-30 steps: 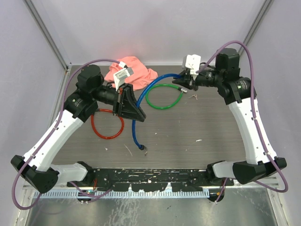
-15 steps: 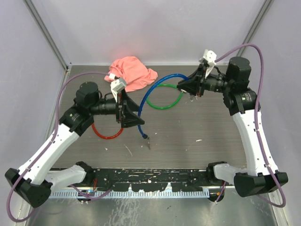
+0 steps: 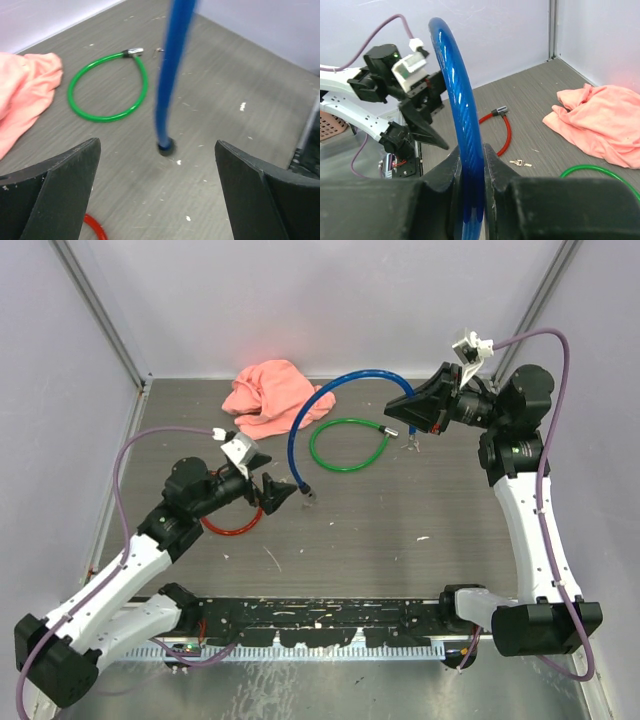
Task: Lock with the key
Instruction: Lock the lock.
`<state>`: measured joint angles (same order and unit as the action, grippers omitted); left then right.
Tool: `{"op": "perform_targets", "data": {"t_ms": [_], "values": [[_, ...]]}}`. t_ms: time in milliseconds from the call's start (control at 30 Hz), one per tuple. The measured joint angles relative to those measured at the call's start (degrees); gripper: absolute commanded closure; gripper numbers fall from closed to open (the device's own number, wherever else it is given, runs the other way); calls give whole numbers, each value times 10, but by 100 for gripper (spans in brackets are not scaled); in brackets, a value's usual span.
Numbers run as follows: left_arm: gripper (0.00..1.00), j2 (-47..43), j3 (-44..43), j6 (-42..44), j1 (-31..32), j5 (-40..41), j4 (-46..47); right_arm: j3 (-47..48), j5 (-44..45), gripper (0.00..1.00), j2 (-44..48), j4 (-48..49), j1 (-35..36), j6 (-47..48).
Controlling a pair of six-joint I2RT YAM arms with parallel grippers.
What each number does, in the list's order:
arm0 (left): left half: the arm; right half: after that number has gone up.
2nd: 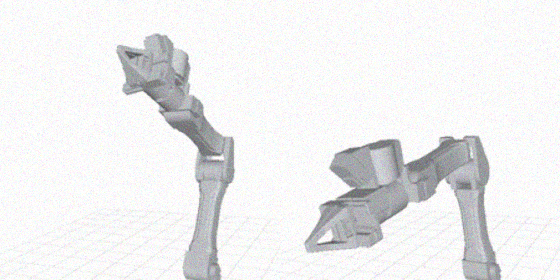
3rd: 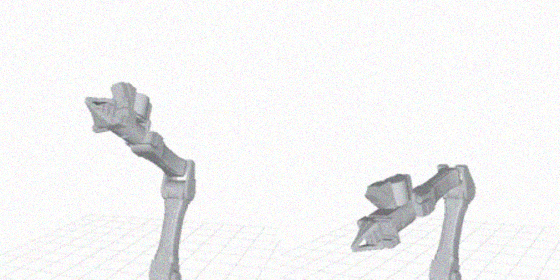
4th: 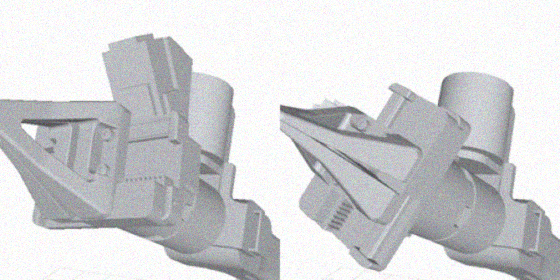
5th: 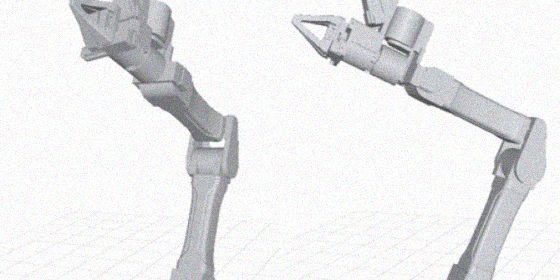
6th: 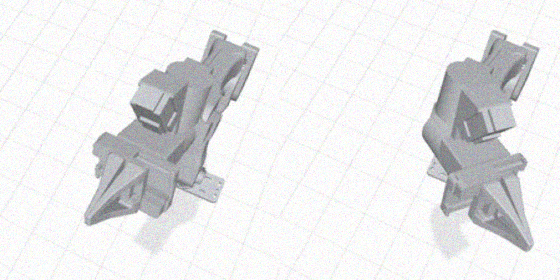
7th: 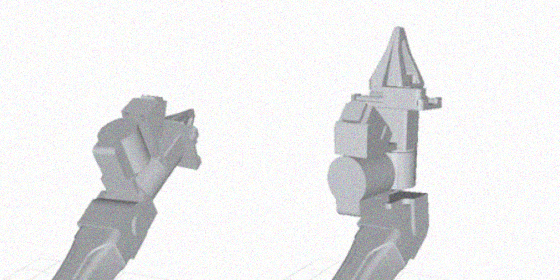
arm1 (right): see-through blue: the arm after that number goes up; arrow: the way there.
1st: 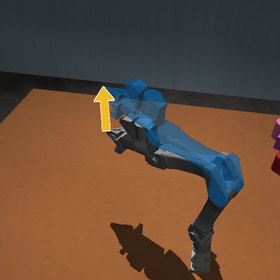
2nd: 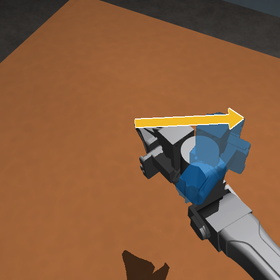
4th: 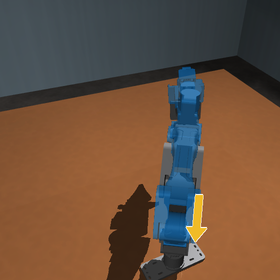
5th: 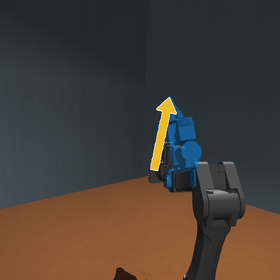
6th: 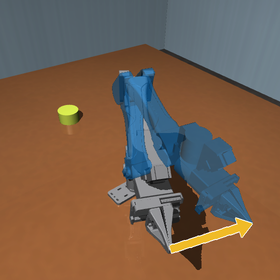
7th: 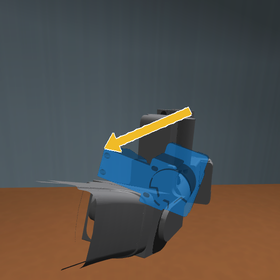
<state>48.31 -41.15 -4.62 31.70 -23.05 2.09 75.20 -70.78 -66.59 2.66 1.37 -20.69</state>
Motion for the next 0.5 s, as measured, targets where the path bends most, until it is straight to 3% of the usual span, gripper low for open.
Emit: {"op": "perform_targets", "data": {"t_ms": [100, 200, 333, 367, 400, 433, 500], "values": [[1, 31, 7, 16, -7, 32, 33, 0, -5, 99, 0, 16, 0, -16], [9, 68, 4, 18, -15, 17, 78, 0, -9, 99, 0, 27, 0, -27], [38, 112, -2, 5, -17, -41, 125, 1, -9, 99, 0, 34, 0, -37], [48, 121, -2, -1, -17, -53, 135, 1, -9, 99, 0, 34, 0, -37], [68, 127, -2, -6, -17, -61, 140, 1, -9, 99, 0, 34, 0, -38], [82, 132, -2, -10, -17, -70, 146, 1, -8, 99, 0, 34, 0, -39], [99, 136, -2, -22, -17, -82, 156, 0, -3, 99, 0, 35, 0, -42]]}}
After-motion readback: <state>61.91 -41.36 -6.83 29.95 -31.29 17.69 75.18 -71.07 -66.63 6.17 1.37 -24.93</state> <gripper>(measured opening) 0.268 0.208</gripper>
